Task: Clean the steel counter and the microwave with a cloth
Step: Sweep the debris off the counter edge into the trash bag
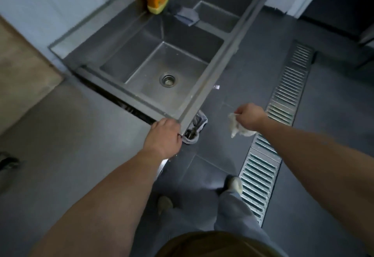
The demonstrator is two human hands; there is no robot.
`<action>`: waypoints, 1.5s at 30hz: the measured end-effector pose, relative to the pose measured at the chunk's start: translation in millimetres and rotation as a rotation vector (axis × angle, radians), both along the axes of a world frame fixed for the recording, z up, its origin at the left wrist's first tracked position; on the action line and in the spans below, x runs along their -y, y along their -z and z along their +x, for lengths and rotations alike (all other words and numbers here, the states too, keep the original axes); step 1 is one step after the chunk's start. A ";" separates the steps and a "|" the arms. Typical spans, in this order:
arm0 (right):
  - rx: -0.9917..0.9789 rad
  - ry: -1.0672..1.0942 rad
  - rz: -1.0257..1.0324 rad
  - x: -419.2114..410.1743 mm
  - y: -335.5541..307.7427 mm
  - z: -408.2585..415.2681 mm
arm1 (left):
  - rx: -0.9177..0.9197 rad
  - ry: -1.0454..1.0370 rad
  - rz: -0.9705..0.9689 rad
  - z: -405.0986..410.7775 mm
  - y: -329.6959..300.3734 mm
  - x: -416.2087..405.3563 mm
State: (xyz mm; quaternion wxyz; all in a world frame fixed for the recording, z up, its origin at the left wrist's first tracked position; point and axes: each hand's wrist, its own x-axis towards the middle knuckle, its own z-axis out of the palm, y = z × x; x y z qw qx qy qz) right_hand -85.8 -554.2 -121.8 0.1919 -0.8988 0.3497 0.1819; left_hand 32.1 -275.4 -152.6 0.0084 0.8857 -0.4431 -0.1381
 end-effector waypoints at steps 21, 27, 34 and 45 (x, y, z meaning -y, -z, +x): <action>-0.094 -0.008 0.284 198.7 161.8 -98.8 | -0.421 -0.315 0.445 -95.3 129.8 238.4; -0.083 0.053 0.348 194.9 230.7 -78.5 | -0.471 -0.532 0.474 -50.2 217.6 239.9; -0.064 0.098 0.412 169.7 336.4 -27.0 | -0.502 -0.938 0.337 -3.2 314.7 233.2; 0.018 0.119 0.443 157.7 489.5 48.6 | -0.443 -1.036 0.174 48.8 498.4 236.7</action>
